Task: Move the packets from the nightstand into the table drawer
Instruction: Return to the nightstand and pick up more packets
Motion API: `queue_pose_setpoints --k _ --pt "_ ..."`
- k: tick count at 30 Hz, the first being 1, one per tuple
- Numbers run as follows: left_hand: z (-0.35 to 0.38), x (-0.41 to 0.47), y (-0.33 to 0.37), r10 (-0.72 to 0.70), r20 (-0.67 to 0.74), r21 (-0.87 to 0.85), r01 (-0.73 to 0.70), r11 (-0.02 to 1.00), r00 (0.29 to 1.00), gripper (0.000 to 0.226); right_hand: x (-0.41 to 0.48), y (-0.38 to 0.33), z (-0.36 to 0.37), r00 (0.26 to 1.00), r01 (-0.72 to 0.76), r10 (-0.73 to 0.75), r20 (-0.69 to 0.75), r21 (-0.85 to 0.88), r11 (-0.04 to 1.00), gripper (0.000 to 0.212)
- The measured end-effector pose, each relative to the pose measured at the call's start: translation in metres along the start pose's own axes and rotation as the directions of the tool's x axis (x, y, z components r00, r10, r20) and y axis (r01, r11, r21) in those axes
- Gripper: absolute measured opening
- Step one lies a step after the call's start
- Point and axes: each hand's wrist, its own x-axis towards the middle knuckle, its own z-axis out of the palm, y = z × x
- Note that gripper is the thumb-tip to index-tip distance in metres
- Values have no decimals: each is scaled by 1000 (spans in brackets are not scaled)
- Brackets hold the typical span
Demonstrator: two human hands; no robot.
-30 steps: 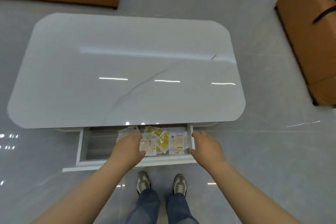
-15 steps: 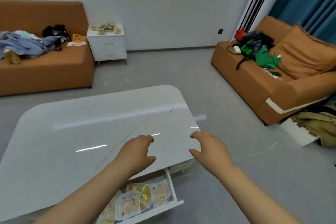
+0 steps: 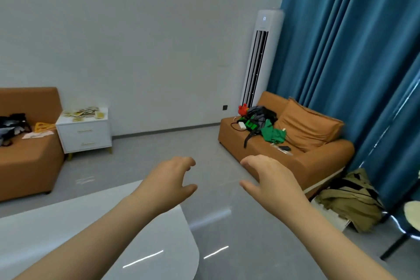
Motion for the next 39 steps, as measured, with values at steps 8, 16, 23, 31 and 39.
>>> queue_pose_setpoints --k 8,16,23,31,39 --pt "-9 89 77 123 -108 13 -123 992 986 51 31 91 -51 993 -52 47 -108 -48 997 41" --pt "-8 202 98 224 -188 33 -222 974 956 47 115 156 -61 978 -90 75 -195 -68 994 40" --pt "-20 313 79 246 -215 27 -246 969 945 48 222 189 -68 961 -95 70 -266 -81 992 36" --pt "-6 422 64 242 -195 75 -232 970 951 50 324 244 -48 968 -95 73 -239 -83 992 36" --pt "15 539 57 177 -237 113 -154 982 955 50 432 319 -21 975 -27 8 -224 -81 996 35"
